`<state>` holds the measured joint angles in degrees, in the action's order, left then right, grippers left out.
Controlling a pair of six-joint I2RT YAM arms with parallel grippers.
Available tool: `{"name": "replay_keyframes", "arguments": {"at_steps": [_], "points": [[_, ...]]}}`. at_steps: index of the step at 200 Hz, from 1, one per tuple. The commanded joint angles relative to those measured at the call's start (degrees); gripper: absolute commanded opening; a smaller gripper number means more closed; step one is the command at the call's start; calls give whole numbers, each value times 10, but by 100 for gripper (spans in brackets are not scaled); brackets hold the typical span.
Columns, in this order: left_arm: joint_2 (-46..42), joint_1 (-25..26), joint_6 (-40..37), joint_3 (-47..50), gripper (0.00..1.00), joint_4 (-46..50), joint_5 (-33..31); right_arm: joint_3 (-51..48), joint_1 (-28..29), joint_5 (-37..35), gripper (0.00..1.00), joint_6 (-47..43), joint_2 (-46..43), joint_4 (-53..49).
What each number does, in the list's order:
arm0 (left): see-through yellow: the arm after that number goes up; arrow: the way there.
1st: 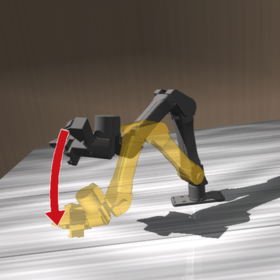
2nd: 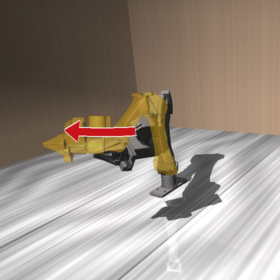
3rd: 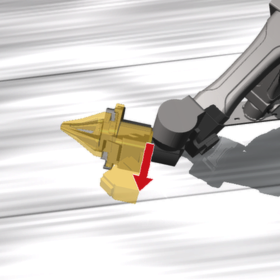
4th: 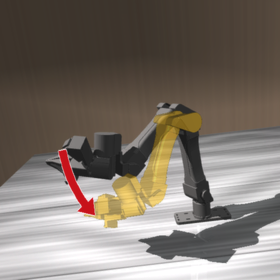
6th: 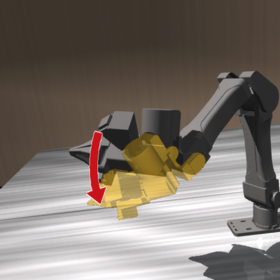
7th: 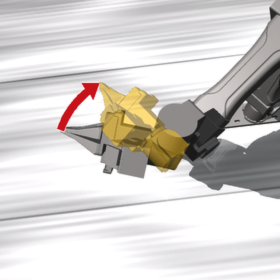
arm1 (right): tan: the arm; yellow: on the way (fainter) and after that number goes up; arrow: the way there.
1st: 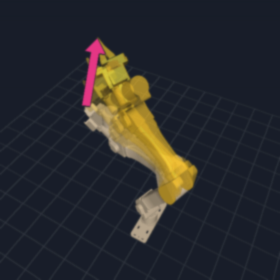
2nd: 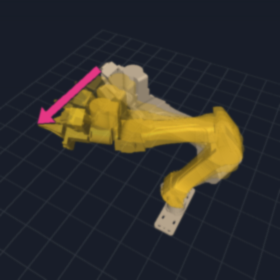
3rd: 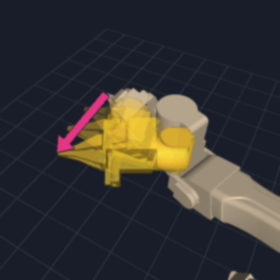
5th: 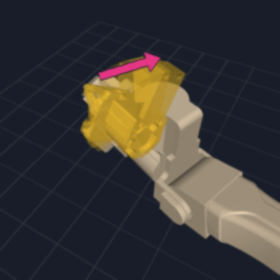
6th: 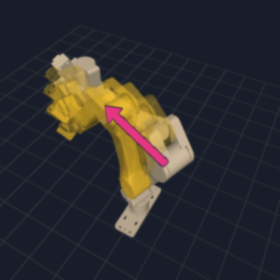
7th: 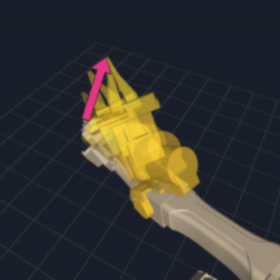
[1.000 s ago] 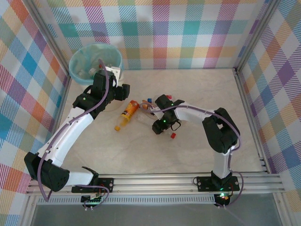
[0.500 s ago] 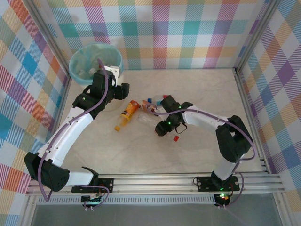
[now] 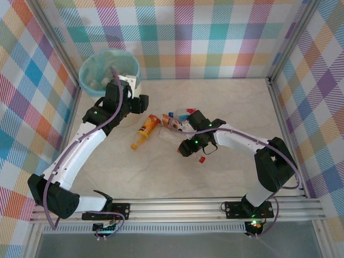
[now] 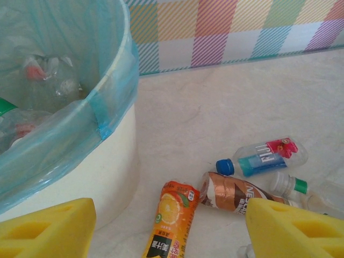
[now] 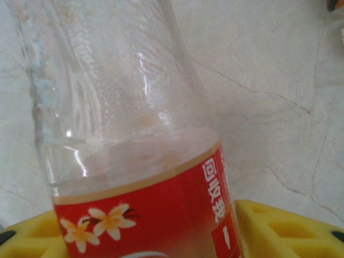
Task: Put the plastic bottles in the bin
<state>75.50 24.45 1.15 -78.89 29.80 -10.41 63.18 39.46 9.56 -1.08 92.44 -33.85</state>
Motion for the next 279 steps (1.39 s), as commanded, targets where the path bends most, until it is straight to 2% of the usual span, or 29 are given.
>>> {"name": "replay_keyframes", "arguments": {"at_steps": [1, 69, 100, 150, 232, 279], "points": [[-11, -8, 22, -9, 74, -6, 16, -12, 4, 21, 52, 6, -27, 18], [3, -9, 156, -24, 74, 31, 103, -44, 4, 39, 51, 17, -73, 64], [-1, -10, 192, -25, 74, 35, 110, -56, 3, 41, 50, 20, -93, 77], [10, -15, 235, -20, 84, 20, 142, -69, 3, 47, 49, 31, -131, 107], [59, -34, 313, -15, 88, -24, 258, -71, 2, 45, 47, 79, -175, 166], [82, -35, 330, -10, 88, -58, 372, -49, 1, 35, 47, 105, -175, 188]]}}
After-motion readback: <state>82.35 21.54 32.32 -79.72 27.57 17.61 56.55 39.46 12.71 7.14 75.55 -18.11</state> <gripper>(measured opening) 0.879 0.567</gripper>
